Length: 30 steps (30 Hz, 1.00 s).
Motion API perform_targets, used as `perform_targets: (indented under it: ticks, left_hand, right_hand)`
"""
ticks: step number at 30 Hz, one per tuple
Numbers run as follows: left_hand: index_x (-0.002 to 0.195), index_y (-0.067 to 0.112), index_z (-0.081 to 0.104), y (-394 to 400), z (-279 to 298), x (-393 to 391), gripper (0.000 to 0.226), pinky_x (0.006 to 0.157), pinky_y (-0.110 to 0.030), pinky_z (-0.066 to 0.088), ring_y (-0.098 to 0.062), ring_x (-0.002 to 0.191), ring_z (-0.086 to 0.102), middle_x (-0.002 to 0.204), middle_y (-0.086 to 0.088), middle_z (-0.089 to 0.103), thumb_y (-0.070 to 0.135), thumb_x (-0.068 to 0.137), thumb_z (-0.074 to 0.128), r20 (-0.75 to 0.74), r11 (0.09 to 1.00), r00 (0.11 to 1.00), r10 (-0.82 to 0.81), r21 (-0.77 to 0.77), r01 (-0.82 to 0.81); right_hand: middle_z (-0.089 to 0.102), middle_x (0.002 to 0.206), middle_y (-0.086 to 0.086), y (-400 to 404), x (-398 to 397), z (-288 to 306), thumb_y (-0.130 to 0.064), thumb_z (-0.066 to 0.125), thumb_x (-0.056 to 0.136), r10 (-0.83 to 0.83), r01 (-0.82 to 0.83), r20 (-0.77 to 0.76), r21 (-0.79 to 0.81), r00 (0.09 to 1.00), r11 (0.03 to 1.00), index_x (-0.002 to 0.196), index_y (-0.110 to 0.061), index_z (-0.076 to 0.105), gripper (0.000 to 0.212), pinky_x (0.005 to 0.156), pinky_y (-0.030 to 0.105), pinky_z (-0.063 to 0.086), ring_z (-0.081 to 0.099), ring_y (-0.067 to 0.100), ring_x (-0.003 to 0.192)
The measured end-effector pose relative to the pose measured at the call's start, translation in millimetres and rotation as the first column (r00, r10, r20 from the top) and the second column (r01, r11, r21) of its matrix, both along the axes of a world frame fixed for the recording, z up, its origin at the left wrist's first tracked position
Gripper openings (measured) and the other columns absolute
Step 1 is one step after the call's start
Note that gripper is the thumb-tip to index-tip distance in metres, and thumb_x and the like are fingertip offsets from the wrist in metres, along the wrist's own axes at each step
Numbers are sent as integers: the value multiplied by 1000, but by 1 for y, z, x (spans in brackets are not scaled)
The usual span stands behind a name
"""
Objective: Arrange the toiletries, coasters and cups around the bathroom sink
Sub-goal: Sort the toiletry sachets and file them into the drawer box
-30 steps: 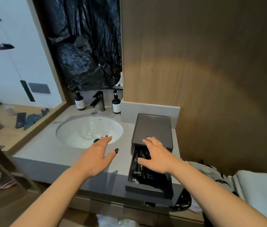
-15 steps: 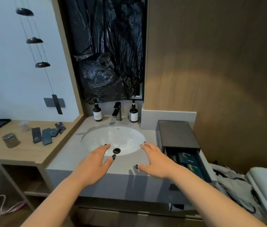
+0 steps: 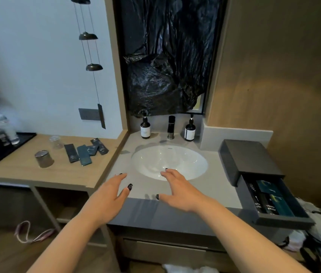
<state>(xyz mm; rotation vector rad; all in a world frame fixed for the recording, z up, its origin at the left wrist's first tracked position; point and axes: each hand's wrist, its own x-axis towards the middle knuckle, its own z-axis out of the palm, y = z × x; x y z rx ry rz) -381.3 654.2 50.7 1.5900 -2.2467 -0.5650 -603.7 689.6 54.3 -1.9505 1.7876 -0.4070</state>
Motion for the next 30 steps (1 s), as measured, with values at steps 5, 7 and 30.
perform_targets:
  ticks: [5, 7, 30]
  left_hand:
    - [150, 29, 22, -24, -5, 31, 58, 115, -37, 27, -14, 144, 27, 156, 3, 29, 39, 98, 46, -26, 997, 998, 54, 60, -52]
    - [150, 29, 23, -39, -7, 45, 58, 114, -38, 31, -16, 141, 33, 156, 2, 30, 38, 98, 46, -29, 994, 997, 74, 84, -71]
    - [150, 24, 25, -311, -41, 193, 58, 111, -35, 31, -19, 137, 38, 152, -2, 38, 35, 98, 49, -78, 949, 971, 225, 244, -200]
  right_hand:
    - [6, 160, -3, -48, 37, -4, -41, 56, 90, 51, -51, 8, 15, 999, 999, 152, -19, 16, 77, 118, 34, 19, 9, 17, 148]
    - [7, 160, -5, -70, 52, -8, -40, 56, 91, 65, -65, 25, 24, 998, 998, 152, -20, 16, 76, 117, 33, 19, 9, 16, 148]
    - [13, 158, -10, -342, 207, -24, -32, 54, 94, 85, -98, 122, 97, 989, 991, 151, -24, 20, 68, 114, 34, 25, 19, 13, 144]
